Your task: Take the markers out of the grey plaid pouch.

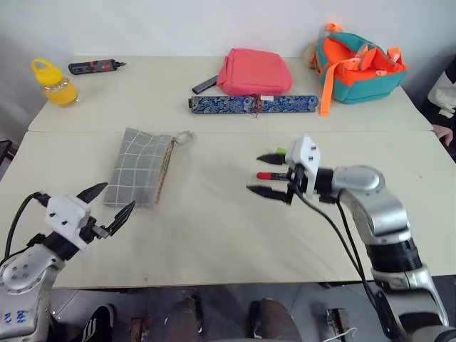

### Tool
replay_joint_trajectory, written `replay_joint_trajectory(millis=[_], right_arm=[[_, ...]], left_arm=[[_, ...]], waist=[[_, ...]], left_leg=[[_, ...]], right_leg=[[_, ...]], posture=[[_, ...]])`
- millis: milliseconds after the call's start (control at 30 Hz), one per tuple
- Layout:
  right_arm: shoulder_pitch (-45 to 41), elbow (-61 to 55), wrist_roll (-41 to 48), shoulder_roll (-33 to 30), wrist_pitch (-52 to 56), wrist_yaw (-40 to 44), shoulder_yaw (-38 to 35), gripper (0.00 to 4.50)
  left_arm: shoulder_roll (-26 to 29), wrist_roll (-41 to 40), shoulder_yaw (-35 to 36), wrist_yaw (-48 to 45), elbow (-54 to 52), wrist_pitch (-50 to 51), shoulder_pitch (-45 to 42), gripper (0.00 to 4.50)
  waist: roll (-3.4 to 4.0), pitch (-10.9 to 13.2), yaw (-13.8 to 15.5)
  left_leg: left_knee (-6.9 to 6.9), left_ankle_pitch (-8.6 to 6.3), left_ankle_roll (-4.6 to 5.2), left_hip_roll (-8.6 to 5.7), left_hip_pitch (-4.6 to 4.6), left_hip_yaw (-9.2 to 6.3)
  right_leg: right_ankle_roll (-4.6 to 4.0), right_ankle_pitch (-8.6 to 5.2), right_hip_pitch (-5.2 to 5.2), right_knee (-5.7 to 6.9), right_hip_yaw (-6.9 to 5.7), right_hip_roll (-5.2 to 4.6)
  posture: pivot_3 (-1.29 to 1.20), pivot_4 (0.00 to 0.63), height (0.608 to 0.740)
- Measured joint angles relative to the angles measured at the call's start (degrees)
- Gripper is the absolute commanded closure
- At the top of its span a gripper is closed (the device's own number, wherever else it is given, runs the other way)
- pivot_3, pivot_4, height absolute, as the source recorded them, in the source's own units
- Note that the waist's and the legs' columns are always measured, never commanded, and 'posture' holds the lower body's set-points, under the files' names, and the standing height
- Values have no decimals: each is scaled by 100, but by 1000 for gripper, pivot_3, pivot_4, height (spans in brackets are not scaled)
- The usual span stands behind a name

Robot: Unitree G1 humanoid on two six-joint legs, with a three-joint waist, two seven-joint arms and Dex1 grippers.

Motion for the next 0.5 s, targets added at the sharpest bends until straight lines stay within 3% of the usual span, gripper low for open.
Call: replay_joint_trajectory(millis=[233,500], right_arm=[[1046,-636,460,-123,-44,6,-188,333],[1456,-100,469,-41,-727,-180,-469,333]], left_arm=[[-378,-629,550,69,-443,401,539,642],[-752,-542,781,70,147,383,967,642]], waist=[[-2,-2,-31],[-6,-4,-17]], left_leg=[[4,-13,21,-4,13,2],[11,-16,23,-6,12,4]], right_leg=[[-4,0,11,-3,2,7],[-5,0,12,-6,2,7]], posture=[[0,150,740],[0,150,740]])
